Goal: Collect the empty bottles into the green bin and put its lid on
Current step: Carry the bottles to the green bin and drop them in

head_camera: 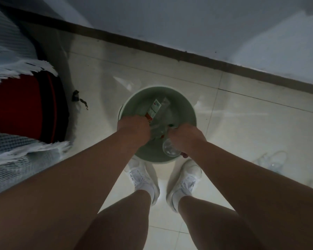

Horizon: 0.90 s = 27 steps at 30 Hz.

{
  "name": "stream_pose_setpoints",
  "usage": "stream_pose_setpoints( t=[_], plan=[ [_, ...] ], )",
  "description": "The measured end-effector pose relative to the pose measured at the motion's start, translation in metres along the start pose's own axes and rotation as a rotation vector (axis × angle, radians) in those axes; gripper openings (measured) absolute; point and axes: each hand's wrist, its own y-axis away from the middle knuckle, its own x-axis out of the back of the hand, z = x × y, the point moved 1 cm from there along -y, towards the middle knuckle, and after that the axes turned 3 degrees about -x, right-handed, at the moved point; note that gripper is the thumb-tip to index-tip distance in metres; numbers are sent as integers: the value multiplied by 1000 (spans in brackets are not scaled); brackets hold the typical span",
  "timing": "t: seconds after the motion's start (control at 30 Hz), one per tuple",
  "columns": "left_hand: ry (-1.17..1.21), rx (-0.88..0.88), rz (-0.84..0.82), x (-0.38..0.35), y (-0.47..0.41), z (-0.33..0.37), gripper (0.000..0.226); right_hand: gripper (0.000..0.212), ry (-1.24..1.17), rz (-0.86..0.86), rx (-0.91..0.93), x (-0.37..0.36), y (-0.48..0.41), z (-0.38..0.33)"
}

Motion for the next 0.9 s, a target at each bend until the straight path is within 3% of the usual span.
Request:
stream_pose_setpoints(
  t=[0.1, 0.53, 0.7, 0.9],
  plan=[
    [-106, -49, -31, -4, -14, 5, 18, 34, 48, -28, 11, -2, -8, 0],
    [-131, -132, -227, -15, -53, 0, 25, 23, 384, -91, 150, -23, -34, -13],
    [-13, -149, -153, -32, -50, -1, 33, 28, 514, -28, 213, -32, -34, -6],
    [-109, -218, -11, -43, -36, -9, 29, 46, 530, -69, 281, -36, -24, -6]
  ],
)
